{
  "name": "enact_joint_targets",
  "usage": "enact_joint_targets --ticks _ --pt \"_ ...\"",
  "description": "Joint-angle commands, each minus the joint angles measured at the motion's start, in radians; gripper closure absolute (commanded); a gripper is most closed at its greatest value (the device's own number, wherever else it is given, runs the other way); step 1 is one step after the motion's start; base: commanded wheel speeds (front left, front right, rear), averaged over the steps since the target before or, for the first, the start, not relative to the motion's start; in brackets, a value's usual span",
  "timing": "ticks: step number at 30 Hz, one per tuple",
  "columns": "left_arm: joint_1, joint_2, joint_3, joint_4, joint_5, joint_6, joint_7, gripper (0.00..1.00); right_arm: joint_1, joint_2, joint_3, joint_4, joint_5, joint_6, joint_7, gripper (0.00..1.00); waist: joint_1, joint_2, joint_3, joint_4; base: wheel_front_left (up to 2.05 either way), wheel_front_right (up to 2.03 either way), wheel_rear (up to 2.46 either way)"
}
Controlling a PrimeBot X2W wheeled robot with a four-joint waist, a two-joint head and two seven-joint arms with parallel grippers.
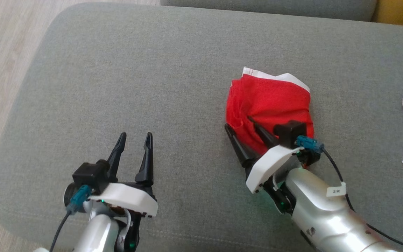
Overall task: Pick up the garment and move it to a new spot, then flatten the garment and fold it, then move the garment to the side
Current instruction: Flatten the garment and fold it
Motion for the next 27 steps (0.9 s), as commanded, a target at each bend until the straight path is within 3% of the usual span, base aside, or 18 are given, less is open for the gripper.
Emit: enact_joint_targets --ticks 1,20,27 --pt "-0.04 0.003 0.032 -0.033 -0.006 0.003 -0.012 0.0 -0.03 0.018 0.012 -0.025 0.004 0.002 -0.015 0.0 0.0 -0.0001 0.001 0.001 0.0 0.0 0.0" --pt "-0.047 0.003 0.031 -0.028 -0.013 0.007 -0.012 0.0 -0.047 0.019 0.135 0.037 0.083 0.002 0.052 0.0 0.0 -0.0001 0.005 -0.007 0.0 0.0 0.0" --pt "-0.038 0.003 0.049 -0.03 -0.007 0.009 -0.012 0.0 -0.083 0.019 0.113 0.02 0.109 0.002 0.004 0.0 0.0 -0.0001 -0.018 -0.047 0.0 0.0 0.0"
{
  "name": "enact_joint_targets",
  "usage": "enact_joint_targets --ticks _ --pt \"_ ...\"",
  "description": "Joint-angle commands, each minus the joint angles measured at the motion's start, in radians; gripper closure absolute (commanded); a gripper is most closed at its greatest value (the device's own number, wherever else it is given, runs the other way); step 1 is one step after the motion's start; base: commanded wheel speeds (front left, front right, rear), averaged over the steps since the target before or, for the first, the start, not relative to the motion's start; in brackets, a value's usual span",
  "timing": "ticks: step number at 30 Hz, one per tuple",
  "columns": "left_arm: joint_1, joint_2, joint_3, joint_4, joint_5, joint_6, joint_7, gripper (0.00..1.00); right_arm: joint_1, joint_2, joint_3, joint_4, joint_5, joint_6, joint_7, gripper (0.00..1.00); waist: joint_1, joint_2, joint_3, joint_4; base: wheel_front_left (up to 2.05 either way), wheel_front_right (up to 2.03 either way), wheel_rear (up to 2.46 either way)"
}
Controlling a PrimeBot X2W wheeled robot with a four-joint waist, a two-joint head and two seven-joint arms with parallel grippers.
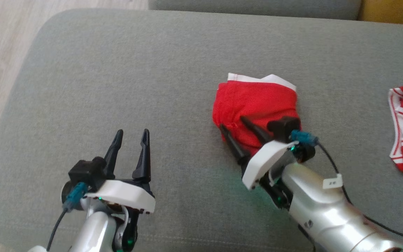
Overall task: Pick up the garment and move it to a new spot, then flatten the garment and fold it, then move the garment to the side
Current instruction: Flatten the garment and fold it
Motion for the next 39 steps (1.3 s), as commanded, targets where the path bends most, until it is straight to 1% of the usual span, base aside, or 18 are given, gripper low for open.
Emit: enact_joint_targets --ticks 1,6,10,14,19,23,26,31,35,39 --pt "-0.026 0.003 0.044 -0.033 0.004 0.007 -0.012 0.0 -0.042 0.018 -0.017 -0.033 -0.003 0.002 -0.024 0.0 0.0 -0.0001 -0.016 -0.023 0.0 0.0 0.0" --pt "-0.019 0.003 0.059 -0.04 0.009 0.006 -0.012 0.0 -0.066 0.011 -0.096 -0.086 -0.028 0.002 -0.04 0.0 0.0 -0.0001 -0.046 -0.068 0.0 0.0 0.0" --pt "-0.014 0.003 0.074 -0.052 0.015 0.006 -0.012 0.0 -0.06 -0.032 -0.211 -0.173 -0.088 0.002 -0.043 0.0 0.0 -0.0001 -0.065 -0.102 0.0 0.0 0.0" --pt "-0.014 0.003 0.085 -0.079 0.006 0.005 -0.012 0.0 -0.006 -0.1 -0.36 -0.278 -0.247 0.002 -0.043 0.0 0.0 -0.0001 -0.076 -0.129 0.0 0.0 0.0" --pt "-0.018 0.003 0.092 -0.116 0.001 0.003 -0.012 0.0 0.137 -0.134 -0.552 -0.411 -0.441 0.002 -0.043 0.0 0.0 -0.0001 -0.088 -0.146 0.0 0.0 0.0" --pt "-0.011 0.003 0.096 -0.129 0.004 0.003 -0.012 0.0 0.27 -0.122 -0.672 -0.513 -0.559 0.002 -0.043 0.0 0.0 -0.0001 -0.094 -0.154 0.0 0.0 0.0" --pt "0.01 0.003 0.101 -0.124 0.012 0.001 -0.012 0.0 0.358 -0.103 -0.722 -0.574 -0.642 0.002 -0.043 0.0 0.0 -0.0001 -0.1 -0.162 0.0 0.0 0.0" --pt "0.044 0.003 0.108 -0.125 0.043 -0.007 -0.012 0.0 0.461 -0.041 -0.802 -0.625 -0.675 0.002 -0.043 0.0 0.0 -0.0001 -0.106 -0.169 0.0 0.0 0.0" --pt "0.062 0.003 0.113 -0.137 0.052 -0.005 -0.012 0.0 0.503 -0.015 -0.814 -0.645 -0.692 0.002 -0.043 0.0 0.0 -0.0001 -0.109 -0.173 0.0 0.0 0.0" --pt "0.068 0.003 0.109 -0.148 0.055 -0.007 -0.012 0.0 0.514 -0.004 -0.817 -0.656 -0.699 0.002 -0.035 0.0 0.0 -0.0001 -0.104 -0.17 0.0 0.0 0.0"
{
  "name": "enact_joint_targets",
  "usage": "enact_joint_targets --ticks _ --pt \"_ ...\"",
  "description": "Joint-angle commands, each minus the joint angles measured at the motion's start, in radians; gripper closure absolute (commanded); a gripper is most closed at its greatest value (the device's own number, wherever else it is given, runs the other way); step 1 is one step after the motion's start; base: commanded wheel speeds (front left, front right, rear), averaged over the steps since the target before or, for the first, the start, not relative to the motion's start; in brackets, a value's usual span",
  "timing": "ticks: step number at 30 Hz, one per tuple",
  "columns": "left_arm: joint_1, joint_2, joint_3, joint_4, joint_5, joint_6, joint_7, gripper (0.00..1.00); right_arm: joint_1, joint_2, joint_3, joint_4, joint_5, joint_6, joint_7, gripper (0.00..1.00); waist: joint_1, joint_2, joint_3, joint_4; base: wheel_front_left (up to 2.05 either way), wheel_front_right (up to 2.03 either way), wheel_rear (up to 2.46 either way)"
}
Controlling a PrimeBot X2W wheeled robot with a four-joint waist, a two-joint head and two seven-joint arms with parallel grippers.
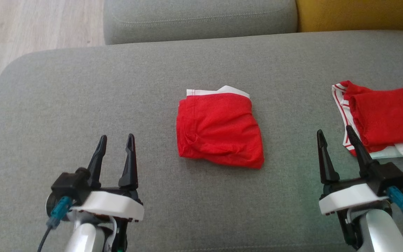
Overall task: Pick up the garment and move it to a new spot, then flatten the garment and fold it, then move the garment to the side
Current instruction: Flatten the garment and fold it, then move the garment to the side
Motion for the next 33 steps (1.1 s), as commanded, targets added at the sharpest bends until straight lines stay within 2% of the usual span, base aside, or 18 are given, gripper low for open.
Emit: enact_joint_targets --ticks 1,5,11,26,31,32,33 --pt "-0.023 0.003 0.027 -0.042 0.015 -0.004 -0.012 0.0 -0.02 0.002 0.019 -0.037 -0.011 0.002 0.002 0.0 0.0 0.0 0.008 0.004 0.0 0.0 0.0" --pt "-0.038 0.003 0.01 -0.043 0.015 -0.01 -0.012 0.0 -0.039 0.007 0.04 -0.019 -0.004 0.002 0.038 0.0 0.0 0.0 0.031 0.021 0.0 0.0 0.0" --pt "-0.062 0.003 -0.016 -0.022 0.018 -0.019 -0.012 0.0 -0.126 0.017 0.096 0.07 0.088 0.002 0.104 0.0 0.0 0.0 0.076 0.052 0.0 0.0 0.0" --pt "-0.122 0.003 -0.039 -0.009 0.017 -0.021 -0.012 0.0 -0.387 0.022 0.216 0.445 0.302 0.002 0.173 0.0 0.0 0.0 0.172 0.134 0.0 0.0 0.0" --pt "-0.131 0.003 -0.041 -0.008 0.017 -0.019 -0.012 0.0 -0.43 0.022 0.257 0.526 0.364 0.002 0.185 0.0 0.0 0.0 0.181 0.141 0.0 0.0 0.0" --pt "-0.133 0.003 -0.041 -0.008 0.017 -0.018 -0.012 0.0 -0.438 0.022 0.274 0.54 0.381 0.002 0.189 0.45 0.0 0.0 0.182 0.141 0.0 0.0 0.0" --pt "-0.134 0.003 -0.039 -0.008 0.017 -0.017 -0.012 0.0 -0.447 0.022 0.291 0.551 0.391 0.002 0.187 1.0 0.0 0.0 0.184 0.14 0.0 0.0 0.0"
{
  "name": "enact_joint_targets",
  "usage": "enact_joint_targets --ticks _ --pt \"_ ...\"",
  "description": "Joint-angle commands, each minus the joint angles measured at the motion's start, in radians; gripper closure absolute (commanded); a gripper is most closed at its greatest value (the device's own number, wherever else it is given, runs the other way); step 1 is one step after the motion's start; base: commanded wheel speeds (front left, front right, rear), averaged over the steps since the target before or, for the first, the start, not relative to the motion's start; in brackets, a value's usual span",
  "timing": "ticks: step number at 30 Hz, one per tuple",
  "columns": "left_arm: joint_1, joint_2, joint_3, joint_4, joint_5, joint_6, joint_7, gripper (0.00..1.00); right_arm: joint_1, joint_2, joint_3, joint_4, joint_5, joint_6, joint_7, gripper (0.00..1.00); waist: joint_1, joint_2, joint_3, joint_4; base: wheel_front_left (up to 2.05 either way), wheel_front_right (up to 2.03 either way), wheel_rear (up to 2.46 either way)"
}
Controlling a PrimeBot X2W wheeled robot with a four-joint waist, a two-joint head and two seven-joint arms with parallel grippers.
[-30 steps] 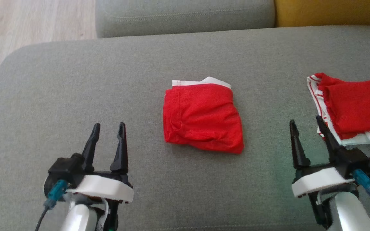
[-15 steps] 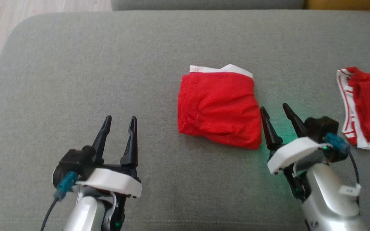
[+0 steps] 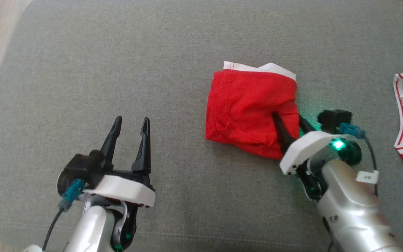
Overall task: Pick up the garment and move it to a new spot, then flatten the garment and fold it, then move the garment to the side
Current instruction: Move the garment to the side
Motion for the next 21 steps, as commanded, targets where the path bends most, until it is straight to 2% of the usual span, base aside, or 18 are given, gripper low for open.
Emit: enact_joint_targets --ticks 1,5,10,15,18,21 --pt "-0.041 0.003 0.026 -0.028 0.007 0.001 -0.012 0.0 -0.03 0.013 0.045 -0.004 0.004 0.002 -0.003 1.0 0.0 0.0 0.001 -0.004 0.0 0.0 0.0" --pt "-0.041 0.003 0.034 -0.03 0.01 0.002 -0.012 0.0 -0.069 -0.005 0.11 0.034 -0.08 0.002 -0.075 1.0 0.0 0.0 -0.001 -0.027 0.0 0.0 0.0" --pt "-0.047 0.003 0.037 -0.04 0.012 -0.001 -0.012 0.0 -0.113 -0.089 0.173 0.022 -0.243 0.002 -0.165 1.0 0.0 0.0 -0.005 -0.078 0.0 0.0 0.0" --pt "-0.062 0.003 0.041 -0.053 0.012 -0.004 -0.012 0.0 -0.136 -0.23 0.225 -0.077 -0.367 0.002 -0.188 1.0 0.0 0.0 -0.005 -0.143 0.0 0.0 0.0" --pt "-0.07 0.003 0.038 -0.059 0.013 -0.006 -0.012 0.0 -0.139 -0.326 0.261 -0.146 -0.377 0.002 -0.19 1.0 0.0 0.0 0.0 -0.183 0.0 0.0 0.0" --pt "-0.079 0.003 0.035 -0.064 0.017 -0.01 -0.012 0.0 -0.139 -0.43 0.306 -0.199 -0.337 0.002 -0.164 1.0 0.0 0.0 0.014 -0.218 0.0 0.0 0.0"
